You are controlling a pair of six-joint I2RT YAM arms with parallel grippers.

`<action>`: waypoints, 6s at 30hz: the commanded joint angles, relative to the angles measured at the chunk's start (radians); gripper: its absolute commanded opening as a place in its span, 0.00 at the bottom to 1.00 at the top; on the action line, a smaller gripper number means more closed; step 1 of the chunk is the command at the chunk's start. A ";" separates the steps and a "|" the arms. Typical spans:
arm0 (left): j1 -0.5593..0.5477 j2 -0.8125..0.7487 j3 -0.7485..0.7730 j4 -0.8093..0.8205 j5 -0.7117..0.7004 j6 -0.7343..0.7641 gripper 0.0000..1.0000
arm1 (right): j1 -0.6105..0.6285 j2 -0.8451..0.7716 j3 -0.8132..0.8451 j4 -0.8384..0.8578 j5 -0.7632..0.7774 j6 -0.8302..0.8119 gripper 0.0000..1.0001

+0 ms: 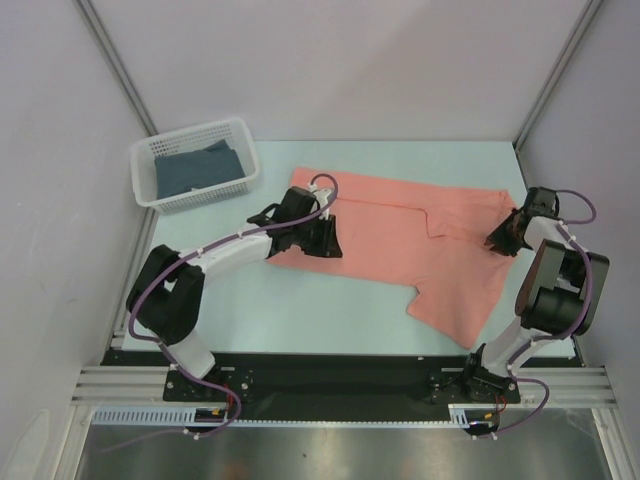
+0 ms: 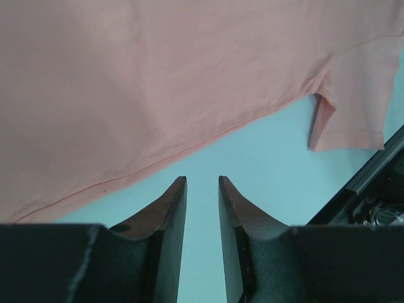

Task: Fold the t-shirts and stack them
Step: Fold the tshirt

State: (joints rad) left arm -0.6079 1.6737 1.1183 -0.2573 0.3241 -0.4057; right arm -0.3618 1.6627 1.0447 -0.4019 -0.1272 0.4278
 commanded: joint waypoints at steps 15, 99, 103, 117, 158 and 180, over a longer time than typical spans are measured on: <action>-0.009 -0.118 0.006 -0.054 -0.056 0.042 0.33 | -0.026 0.134 0.086 0.072 -0.054 -0.124 0.36; 0.017 -0.259 -0.137 0.081 -0.053 -0.074 0.33 | 0.537 0.368 0.529 -0.311 0.257 -0.310 0.34; 0.033 -0.264 -0.144 0.082 -0.043 -0.070 0.33 | 0.538 0.353 0.505 -0.307 0.288 -0.337 0.34; 0.042 -0.250 -0.137 0.081 -0.033 -0.071 0.33 | 0.535 0.394 0.494 -0.308 0.287 -0.340 0.25; 0.050 -0.215 -0.146 0.102 -0.020 -0.093 0.33 | 0.481 0.362 0.561 -0.437 0.253 -0.294 0.17; 0.051 -0.164 -0.129 0.127 -0.005 -0.110 0.33 | 0.455 0.393 0.578 -0.503 0.072 -0.226 0.02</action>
State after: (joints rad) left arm -0.5625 1.5021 0.9741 -0.1711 0.2951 -0.5003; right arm 0.1047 2.0529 1.5856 -0.8715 0.0010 0.1635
